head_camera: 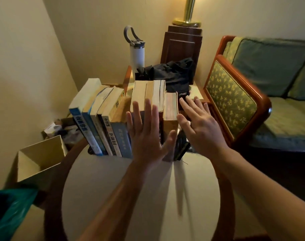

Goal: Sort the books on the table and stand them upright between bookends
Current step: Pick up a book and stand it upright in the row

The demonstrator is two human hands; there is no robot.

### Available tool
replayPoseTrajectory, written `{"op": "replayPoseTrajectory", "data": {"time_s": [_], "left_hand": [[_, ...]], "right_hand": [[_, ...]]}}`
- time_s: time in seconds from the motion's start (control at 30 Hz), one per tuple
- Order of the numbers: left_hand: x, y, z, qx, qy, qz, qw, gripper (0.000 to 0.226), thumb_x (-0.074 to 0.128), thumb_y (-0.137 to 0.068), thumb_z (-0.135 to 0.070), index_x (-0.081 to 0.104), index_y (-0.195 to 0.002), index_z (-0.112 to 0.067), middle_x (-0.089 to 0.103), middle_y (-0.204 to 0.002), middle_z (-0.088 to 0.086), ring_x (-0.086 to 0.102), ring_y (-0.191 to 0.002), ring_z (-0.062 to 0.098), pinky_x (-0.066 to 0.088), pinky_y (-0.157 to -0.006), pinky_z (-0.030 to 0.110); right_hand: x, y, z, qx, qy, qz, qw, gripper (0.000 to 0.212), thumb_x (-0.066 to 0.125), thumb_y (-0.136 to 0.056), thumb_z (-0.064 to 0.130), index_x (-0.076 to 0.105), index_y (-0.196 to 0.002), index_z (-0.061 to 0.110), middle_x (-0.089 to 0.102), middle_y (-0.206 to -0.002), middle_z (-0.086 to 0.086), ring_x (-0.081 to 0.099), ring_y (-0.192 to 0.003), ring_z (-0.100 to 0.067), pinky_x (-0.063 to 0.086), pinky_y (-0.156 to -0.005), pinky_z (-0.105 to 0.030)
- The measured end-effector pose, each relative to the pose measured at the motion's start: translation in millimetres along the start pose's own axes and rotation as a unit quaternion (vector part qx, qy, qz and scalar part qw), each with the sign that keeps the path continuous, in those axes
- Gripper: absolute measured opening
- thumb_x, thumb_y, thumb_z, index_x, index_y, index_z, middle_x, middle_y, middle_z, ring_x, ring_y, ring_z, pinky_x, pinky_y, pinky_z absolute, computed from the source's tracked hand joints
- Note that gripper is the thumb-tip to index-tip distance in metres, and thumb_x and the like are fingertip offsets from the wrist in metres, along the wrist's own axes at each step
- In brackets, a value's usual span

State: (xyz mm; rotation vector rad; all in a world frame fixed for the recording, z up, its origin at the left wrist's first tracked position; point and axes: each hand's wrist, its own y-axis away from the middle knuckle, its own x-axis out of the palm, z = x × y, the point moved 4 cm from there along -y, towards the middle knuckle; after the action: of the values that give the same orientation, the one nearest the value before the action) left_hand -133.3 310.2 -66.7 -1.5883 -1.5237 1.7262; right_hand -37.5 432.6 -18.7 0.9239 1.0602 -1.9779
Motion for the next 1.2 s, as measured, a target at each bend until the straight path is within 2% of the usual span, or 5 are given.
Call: {"op": "replayPoseTrajectory", "data": {"time_s": [0.47, 0.63, 0.87, 1.0, 1.2], "left_hand": [[-32.8, -19.0, 20.2, 0.164, -0.100, 0.224, 0.955, 0.086, 0.062, -0.088, -0.046, 0.022, -0.157, -0.013, 0.026, -0.162, 0.011, 0.024, -0.149, 0.032, 0.015, -0.123, 0.051], [-33.4, -18.4, 18.7, 0.153, -0.095, 0.227, 0.957, 0.091, 0.066, -0.085, -0.046, 0.021, -0.157, -0.014, 0.025, -0.161, 0.010, 0.023, -0.149, 0.033, 0.016, -0.122, 0.053], [-33.5, -17.9, 19.9, 0.150, -0.084, 0.224, 0.959, 0.091, 0.067, -0.084, -0.044, 0.022, -0.157, -0.014, 0.026, -0.161, 0.010, 0.022, -0.149, 0.033, 0.016, -0.122, 0.054], [-32.7, -18.3, 21.4, 0.155, -0.080, 0.220, 0.960, 0.088, 0.065, -0.086, -0.044, 0.023, -0.157, -0.014, 0.027, -0.161, 0.009, 0.022, -0.150, 0.032, 0.017, -0.121, 0.054], [-31.5, -17.8, 22.0, 0.152, -0.073, 0.215, 0.962, 0.086, 0.063, -0.086, -0.044, 0.024, -0.157, -0.015, 0.027, -0.161, 0.009, 0.022, -0.150, 0.031, 0.015, -0.122, 0.053]], "right_hand": [[88.2, 100.5, 0.8, 0.168, 0.015, -0.045, 0.985, 0.074, 0.053, -0.097, 0.026, 0.015, -0.159, 0.015, 0.008, -0.166, -0.003, 0.001, -0.154, -0.025, 0.002, -0.123, -0.054], [79.6, 90.7, 3.6, 0.152, 0.031, -0.092, 0.984, 0.060, 0.055, -0.096, 0.020, 0.037, -0.153, 0.014, 0.036, -0.158, -0.005, 0.030, -0.148, -0.031, 0.019, -0.119, -0.053], [86.0, 84.2, -0.6, 0.192, -0.021, -0.136, 0.972, 0.038, 0.060, -0.096, 0.021, 0.057, -0.133, 0.023, 0.071, -0.117, -0.005, 0.065, -0.097, -0.024, 0.049, -0.081, -0.038], [86.8, 82.0, -1.4, 0.192, -0.048, -0.152, 0.969, 0.036, 0.060, -0.097, 0.016, 0.045, -0.130, 0.020, 0.066, -0.078, -0.007, 0.056, -0.055, -0.016, 0.049, -0.045, -0.029], [82.9, 65.2, -4.4, 0.178, -0.006, -0.117, 0.977, 0.044, 0.057, -0.099, 0.018, 0.051, -0.143, 0.012, 0.074, -0.090, -0.011, 0.065, -0.064, -0.019, 0.047, -0.051, -0.023]]}}
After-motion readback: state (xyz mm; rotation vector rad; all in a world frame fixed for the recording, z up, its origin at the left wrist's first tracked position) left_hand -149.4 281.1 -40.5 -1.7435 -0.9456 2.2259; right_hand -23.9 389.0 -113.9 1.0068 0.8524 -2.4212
